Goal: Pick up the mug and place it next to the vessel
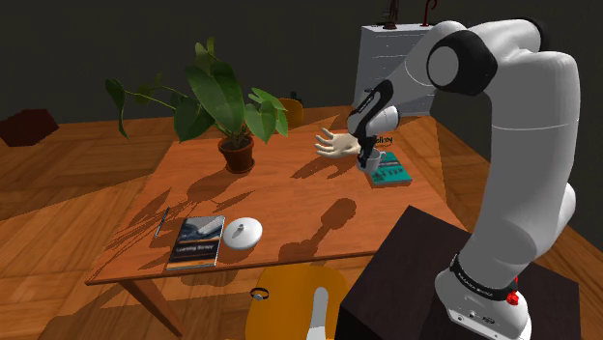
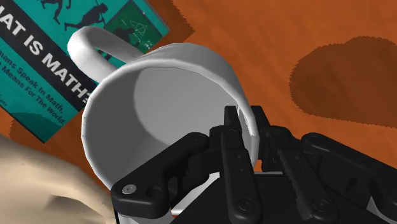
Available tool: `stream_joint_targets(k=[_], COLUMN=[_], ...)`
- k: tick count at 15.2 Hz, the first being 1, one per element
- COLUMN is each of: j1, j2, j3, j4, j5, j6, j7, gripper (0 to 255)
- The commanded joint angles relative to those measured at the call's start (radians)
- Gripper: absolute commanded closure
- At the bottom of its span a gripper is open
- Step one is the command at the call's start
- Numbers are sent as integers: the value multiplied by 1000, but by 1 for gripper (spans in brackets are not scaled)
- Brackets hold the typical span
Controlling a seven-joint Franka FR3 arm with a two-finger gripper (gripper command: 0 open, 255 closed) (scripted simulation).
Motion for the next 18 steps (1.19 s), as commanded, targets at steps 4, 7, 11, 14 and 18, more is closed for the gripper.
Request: stream_joint_targets(k=[4, 7, 11, 14, 18], j1=[12, 33, 105, 156, 222], j2=[-58, -81, -98, -103, -99], j3=[-15, -14, 8, 28, 55], j4=[-3, -9, -29, -32, -20], j5=[-25, -38, -57, -69, -80], j6=[-53, -70, -69, -73, -84], j7=[14, 45, 152, 230, 331], gripper=[255, 255, 255, 255, 255])
